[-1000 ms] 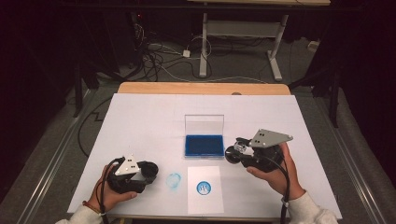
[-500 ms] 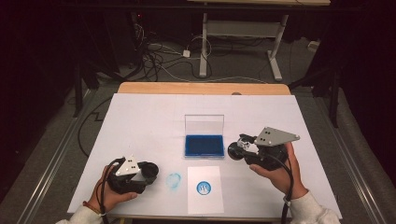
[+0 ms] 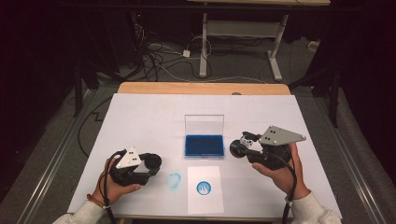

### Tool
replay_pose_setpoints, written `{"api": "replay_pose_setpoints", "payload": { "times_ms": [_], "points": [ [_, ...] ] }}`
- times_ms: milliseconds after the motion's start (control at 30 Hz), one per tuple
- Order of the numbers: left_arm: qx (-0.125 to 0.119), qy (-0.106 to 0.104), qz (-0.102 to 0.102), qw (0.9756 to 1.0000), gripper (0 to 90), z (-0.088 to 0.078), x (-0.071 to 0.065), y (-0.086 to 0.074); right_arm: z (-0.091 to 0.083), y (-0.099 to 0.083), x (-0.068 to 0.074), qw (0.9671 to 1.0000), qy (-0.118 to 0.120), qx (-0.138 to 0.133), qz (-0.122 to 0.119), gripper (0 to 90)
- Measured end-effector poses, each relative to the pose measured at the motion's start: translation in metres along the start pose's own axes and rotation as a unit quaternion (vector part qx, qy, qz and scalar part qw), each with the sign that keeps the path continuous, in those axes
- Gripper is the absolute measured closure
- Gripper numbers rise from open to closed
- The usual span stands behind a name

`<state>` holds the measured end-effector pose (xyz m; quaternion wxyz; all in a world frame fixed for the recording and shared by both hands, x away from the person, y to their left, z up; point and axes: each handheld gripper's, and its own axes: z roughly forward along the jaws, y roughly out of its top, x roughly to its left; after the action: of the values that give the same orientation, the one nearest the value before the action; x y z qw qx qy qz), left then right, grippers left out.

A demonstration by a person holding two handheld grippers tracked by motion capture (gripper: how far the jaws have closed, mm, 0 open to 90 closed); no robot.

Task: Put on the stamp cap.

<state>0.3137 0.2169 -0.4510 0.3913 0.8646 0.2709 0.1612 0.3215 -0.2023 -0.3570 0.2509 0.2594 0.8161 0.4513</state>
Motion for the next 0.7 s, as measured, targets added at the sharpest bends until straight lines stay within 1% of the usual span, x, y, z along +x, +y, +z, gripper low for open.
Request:
{"api": "replay_pose_setpoints", "payload": {
  "times_ms": [67, 267, 333, 367, 400, 433, 467, 533, 700],
  "points": [
    [-0.005, -0.002, 0.001, 1.0, 36.9, 0.002, -0.001, 0.003, 0.0, 0.001, 0.0, 1.0, 0.0, -0.004, -0.001, 57.4],
    [-0.012, -0.025, 0.006, 0.9996, 36.9, 0.01, -0.008, 0.014, 0.001, 0.005, 0.002, 0.9999, 0.007, -0.014, 0.002, 57.4],
    [-0.011, -0.029, 0.012, 0.9994, 36.9, 0.013, -0.012, 0.017, 0.001, 0.007, 0.005, 0.9998, 0.01, -0.015, -0.001, 57.3],
    [-0.013, -0.032, 0.012, 0.9993, 36.9, 0.014, -0.014, 0.019, 0.001, 0.008, 0.006, 0.9998, 0.012, -0.018, -0.004, 57.4],
    [-0.014, -0.038, 0.015, 0.9991, 36.9, 0.016, -0.016, 0.02, 0.002, 0.009, 0.008, 0.9997, 0.012, -0.02, -0.004, 57.4],
    [-0.013, -0.039, 0.018, 0.999, 36.9, 0.017, -0.018, 0.022, 0.002, 0.01, 0.009, 0.9997, 0.014, -0.021, -0.004, 57.4],
    [-0.014, -0.04, 0.022, 0.9989, 36.9, 0.018, -0.019, 0.024, 0.002, 0.011, 0.009, 0.9996, 0.017, -0.022, -0.007, 57.3],
    [-0.014, -0.046, 0.025, 0.9985, 36.9, 0.021, -0.022, 0.027, 0.003, 0.012, 0.012, 0.9995, 0.02, -0.023, -0.007, 57.4],
    [-0.013, -0.053, 0.035, 0.9979, 36.9, 0.027, -0.027, 0.033, 0.006, 0.013, 0.015, 0.9993, 0.027, -0.023, -0.009, 57.4]
  ]
}}
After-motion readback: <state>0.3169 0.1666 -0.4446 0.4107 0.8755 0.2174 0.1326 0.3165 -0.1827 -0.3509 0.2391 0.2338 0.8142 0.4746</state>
